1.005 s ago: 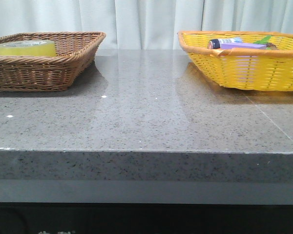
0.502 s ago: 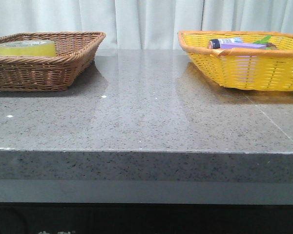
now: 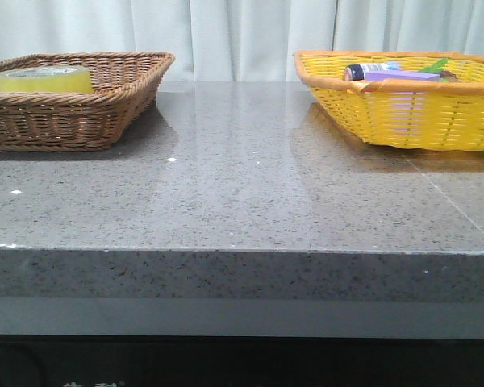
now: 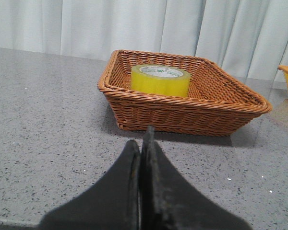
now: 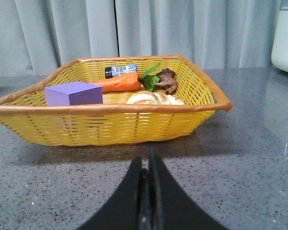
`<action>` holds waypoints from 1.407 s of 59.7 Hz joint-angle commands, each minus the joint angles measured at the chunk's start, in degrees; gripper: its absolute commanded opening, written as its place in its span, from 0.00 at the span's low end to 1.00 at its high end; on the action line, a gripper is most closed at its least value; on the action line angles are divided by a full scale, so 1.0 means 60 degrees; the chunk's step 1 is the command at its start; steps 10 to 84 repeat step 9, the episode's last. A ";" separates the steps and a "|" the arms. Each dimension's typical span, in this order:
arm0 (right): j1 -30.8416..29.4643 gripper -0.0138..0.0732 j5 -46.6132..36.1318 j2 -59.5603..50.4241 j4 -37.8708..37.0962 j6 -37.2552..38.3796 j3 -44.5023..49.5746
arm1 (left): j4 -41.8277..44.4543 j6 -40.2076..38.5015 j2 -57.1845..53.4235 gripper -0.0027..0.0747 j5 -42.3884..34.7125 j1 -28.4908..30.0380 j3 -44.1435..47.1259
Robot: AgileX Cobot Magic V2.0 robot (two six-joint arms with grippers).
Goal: Transfer tape with both arms
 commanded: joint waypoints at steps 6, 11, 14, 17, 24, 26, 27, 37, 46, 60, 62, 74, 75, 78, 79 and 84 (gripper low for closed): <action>-0.0055 0.08 -0.0699 -0.0243 -0.0107 0.0003 -0.0260 | -0.0021 -0.0086 -0.0163 0.01 -0.0729 -0.0058 0.0373; -0.0055 0.08 -0.0699 -0.0243 -0.0107 0.0003 -0.0260 | -0.0021 -0.0086 -0.0163 0.01 -0.0729 -0.0058 0.0373; -0.0055 0.08 -0.0699 -0.0243 -0.0107 0.0003 -0.0260 | -0.0021 -0.0086 -0.0163 0.01 -0.0729 -0.0058 0.0373; -0.0055 0.08 -0.0699 -0.0243 -0.0107 0.0003 -0.0260 | -0.0021 -0.0086 -0.0163 0.01 -0.0729 -0.0058 0.0373; -0.0055 0.08 -0.0699 -0.0243 -0.0107 0.0003 -0.0260 | -0.0021 -0.0086 -0.0163 0.01 -0.0729 -0.0058 0.0373; -0.0055 0.08 -0.0699 -0.0243 -0.0107 0.0003 -0.0260 | -0.0021 -0.0086 -0.0163 0.01 -0.0729 -0.0058 0.0373; -0.0055 0.08 -0.0699 -0.0243 -0.0107 0.0003 -0.0260 | -0.0021 -0.0086 -0.0163 0.01 -0.0729 -0.0058 0.0373; -0.0055 0.08 -0.0699 -0.0243 -0.0107 0.0003 -0.0260 | -0.0021 -0.0086 -0.0163 0.01 -0.0729 -0.0058 0.0373; -0.0055 0.08 -0.0699 -0.0243 -0.0107 0.0003 -0.0260 | -0.0021 -0.0086 -0.0163 0.01 -0.0729 -0.0058 0.0373; -0.0055 0.08 -0.0699 -0.0243 -0.0107 0.0003 -0.0260 | -0.0021 -0.0086 -0.0163 0.01 -0.0729 -0.0058 0.0373; -0.0055 0.08 -0.0699 -0.0243 -0.0107 0.0003 -0.0260 | -0.0021 -0.0086 -0.0163 0.01 -0.0729 -0.0058 0.0373; -0.0055 0.08 -0.0699 -0.0243 -0.0107 0.0003 -0.0260 | -0.0021 -0.0086 -0.0163 0.01 -0.0729 -0.0058 0.0373; -0.0055 0.08 -0.0699 -0.0243 -0.0107 0.0003 -0.0260 | -0.0021 -0.0086 -0.0163 0.01 -0.0729 -0.0058 0.0373; -0.0055 0.08 -0.0699 -0.0243 -0.0107 0.0003 -0.0260 | -0.0021 -0.0086 -0.0163 0.01 -0.0729 -0.0058 0.0373; -0.0055 0.08 -0.0699 -0.0243 -0.0107 0.0003 -0.0260 | -0.0021 -0.0086 -0.0163 0.01 -0.0729 -0.0058 0.0373; -0.0055 0.08 -0.0699 -0.0243 -0.0107 0.0003 -0.0260 | -0.0021 -0.0086 -0.0163 0.01 -0.0729 -0.0058 0.0373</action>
